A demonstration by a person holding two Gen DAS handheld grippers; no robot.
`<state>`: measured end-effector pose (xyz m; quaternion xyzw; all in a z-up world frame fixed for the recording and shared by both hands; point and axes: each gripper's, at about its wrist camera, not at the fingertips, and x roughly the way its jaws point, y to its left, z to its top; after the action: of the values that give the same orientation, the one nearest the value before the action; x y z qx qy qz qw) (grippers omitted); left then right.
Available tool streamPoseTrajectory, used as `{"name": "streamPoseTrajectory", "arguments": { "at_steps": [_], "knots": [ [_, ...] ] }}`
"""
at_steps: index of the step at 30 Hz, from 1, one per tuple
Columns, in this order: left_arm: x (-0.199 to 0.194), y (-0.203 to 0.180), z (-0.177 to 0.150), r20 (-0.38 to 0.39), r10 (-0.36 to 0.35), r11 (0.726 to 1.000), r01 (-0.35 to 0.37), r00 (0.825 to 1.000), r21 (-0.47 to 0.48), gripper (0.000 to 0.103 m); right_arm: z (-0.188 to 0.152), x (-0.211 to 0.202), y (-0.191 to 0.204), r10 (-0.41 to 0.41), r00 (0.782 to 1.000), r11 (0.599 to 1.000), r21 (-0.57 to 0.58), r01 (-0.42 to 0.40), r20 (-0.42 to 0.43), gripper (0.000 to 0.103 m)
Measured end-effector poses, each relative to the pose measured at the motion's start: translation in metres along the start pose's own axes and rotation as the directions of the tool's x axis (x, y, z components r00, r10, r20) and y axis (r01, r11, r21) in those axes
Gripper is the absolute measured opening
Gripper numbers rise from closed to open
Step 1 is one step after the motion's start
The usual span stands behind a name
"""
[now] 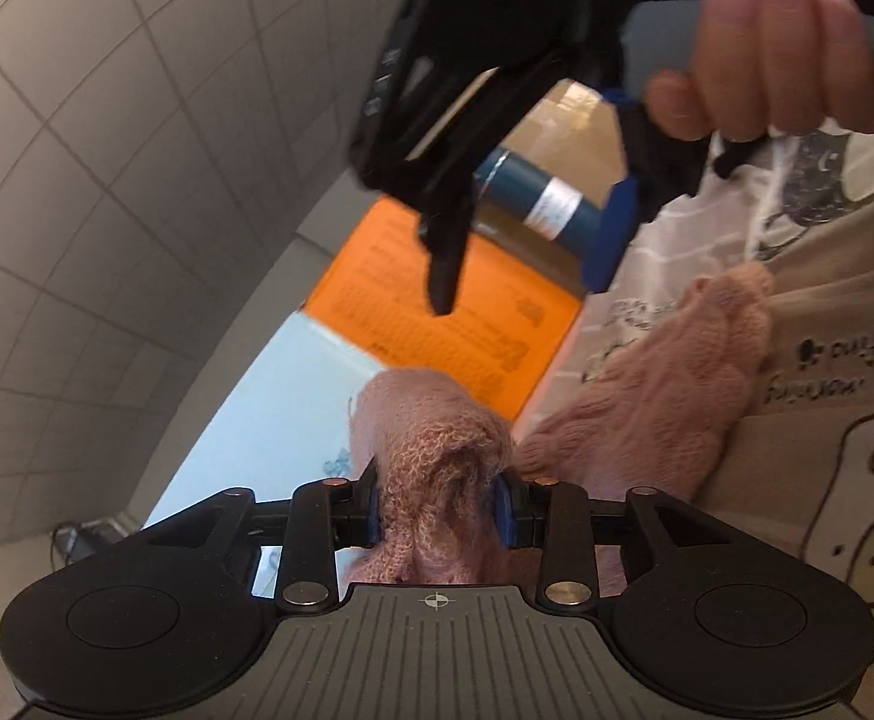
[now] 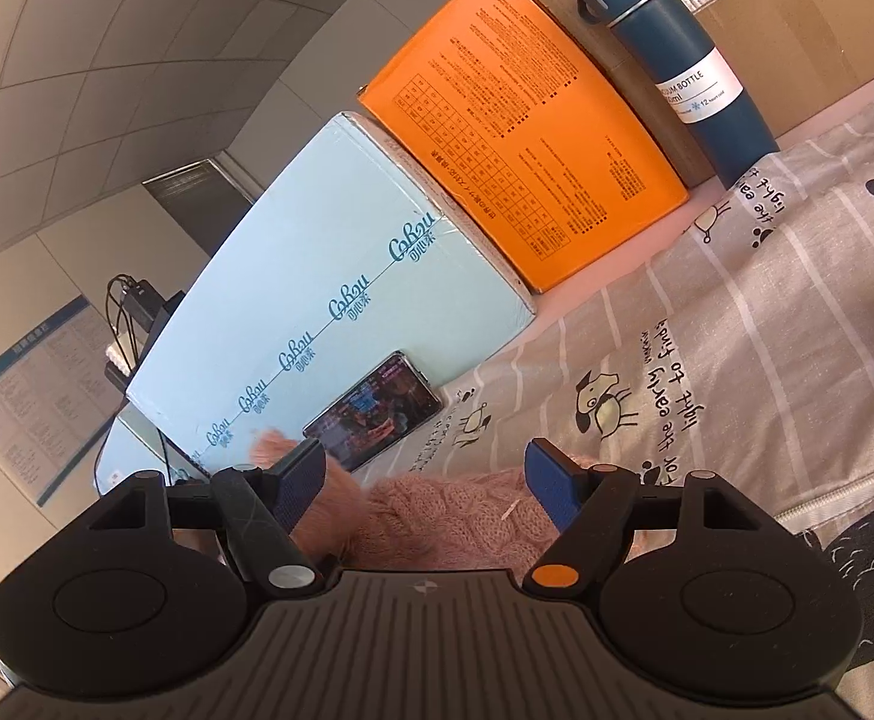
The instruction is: Fold clothes
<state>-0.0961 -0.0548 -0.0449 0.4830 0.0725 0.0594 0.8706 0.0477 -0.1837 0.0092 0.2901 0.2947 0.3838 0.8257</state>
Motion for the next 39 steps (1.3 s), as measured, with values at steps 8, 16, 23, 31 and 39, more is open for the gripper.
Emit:
{"name": "streamPoseTrajectory", "arguments": {
  "at_steps": [8, 16, 23, 31, 39],
  "knots": [
    [-0.007, 0.064, -0.001, 0.112, -0.283, 0.867, 0.303, 0.953, -0.394, 0.094, 0.0, 0.006, -0.007, 0.098, 0.992, 0.993, 0.067, -0.093, -0.077, 0.072],
    [-0.008, 0.136, -0.09, 0.006, -0.279, 0.567, 0.17, 0.96, -0.806, 0.101, -0.013, 0.016, 0.011, 0.181, 0.968, 0.983, 0.0, -0.184, -0.172, 0.072],
    [0.009, 0.143, -0.15, -0.121, -0.336, 0.367, 0.012, 0.934, -0.93, 0.101, -0.053, 0.043, 0.043, 0.023, 0.964, 0.974, -0.211, -0.081, -0.264, 0.025],
    [0.017, 0.147, -0.134, -0.045, -0.283, 0.37, 0.066, 0.958, -0.927, 0.101, -0.019, 0.013, 0.024, 0.067, 0.995, 0.991, -0.112, -0.075, -0.069, 0.015],
    [0.063, 0.126, -0.105, -0.075, -0.322, 0.464, 0.088, 0.944, -0.881, 0.101, -0.006, 0.002, -0.01, -0.084, 0.994, 0.996, -0.035, 0.081, -0.072, 0.015]
  ]
}}
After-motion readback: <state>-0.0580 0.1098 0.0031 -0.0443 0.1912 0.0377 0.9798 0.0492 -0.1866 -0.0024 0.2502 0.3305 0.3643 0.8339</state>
